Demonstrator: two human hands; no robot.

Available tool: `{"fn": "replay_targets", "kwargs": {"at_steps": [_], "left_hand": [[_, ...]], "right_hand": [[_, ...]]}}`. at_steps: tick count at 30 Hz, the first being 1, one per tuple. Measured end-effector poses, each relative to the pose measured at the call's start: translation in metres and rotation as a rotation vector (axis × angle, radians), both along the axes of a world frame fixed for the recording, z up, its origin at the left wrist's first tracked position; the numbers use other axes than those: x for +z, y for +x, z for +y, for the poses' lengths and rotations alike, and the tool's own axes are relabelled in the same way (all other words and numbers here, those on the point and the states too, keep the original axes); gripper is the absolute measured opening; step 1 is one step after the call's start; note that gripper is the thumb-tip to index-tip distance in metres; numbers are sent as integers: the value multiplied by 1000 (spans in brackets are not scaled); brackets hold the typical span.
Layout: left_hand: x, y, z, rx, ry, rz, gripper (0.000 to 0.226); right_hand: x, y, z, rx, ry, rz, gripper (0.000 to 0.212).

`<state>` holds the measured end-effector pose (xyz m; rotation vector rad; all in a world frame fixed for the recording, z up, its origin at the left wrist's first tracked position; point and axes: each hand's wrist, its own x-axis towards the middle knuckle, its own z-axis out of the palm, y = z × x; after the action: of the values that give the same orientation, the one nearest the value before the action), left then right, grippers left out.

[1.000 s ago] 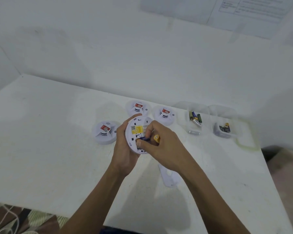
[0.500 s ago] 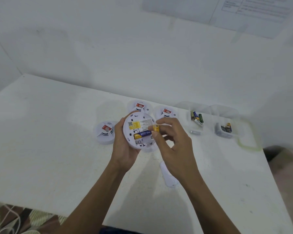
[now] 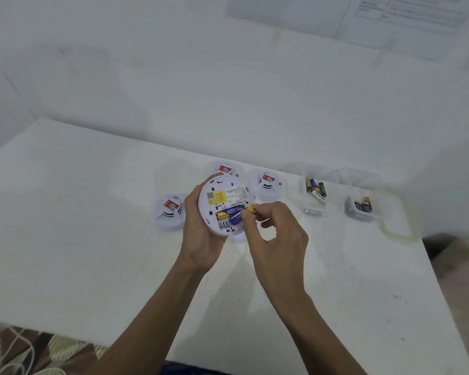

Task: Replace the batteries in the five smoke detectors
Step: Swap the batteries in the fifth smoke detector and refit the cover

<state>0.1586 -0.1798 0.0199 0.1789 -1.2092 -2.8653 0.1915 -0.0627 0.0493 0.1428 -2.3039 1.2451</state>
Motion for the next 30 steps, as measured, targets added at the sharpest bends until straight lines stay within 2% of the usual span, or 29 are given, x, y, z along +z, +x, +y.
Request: {"fn": "replay_targets", "kwargs": {"at_steps": [10, 16, 23, 25, 27, 30], "left_hand": [[4, 0, 0, -11, 27, -5, 51], [10, -1, -2, -33, 85, -30, 43], [9, -4, -7, -59, 91, -28, 61], [5, -5, -8, -68, 102, -16, 61], [4, -4, -9, -81, 125, -8, 51], [-6, -5, -11, -109, 122, 18, 45]], "right_hand": [[-10, 3, -10, -43, 21, 1, 24], [-10, 4, -17, -22, 55, 64, 24], [-11, 2, -11, 48, 148, 107, 25], [-8, 1, -3, 120, 135, 82, 24], [-4, 0, 6, 163, 73, 51, 22], [-2, -2, 24, 135, 1, -6, 18]]}}
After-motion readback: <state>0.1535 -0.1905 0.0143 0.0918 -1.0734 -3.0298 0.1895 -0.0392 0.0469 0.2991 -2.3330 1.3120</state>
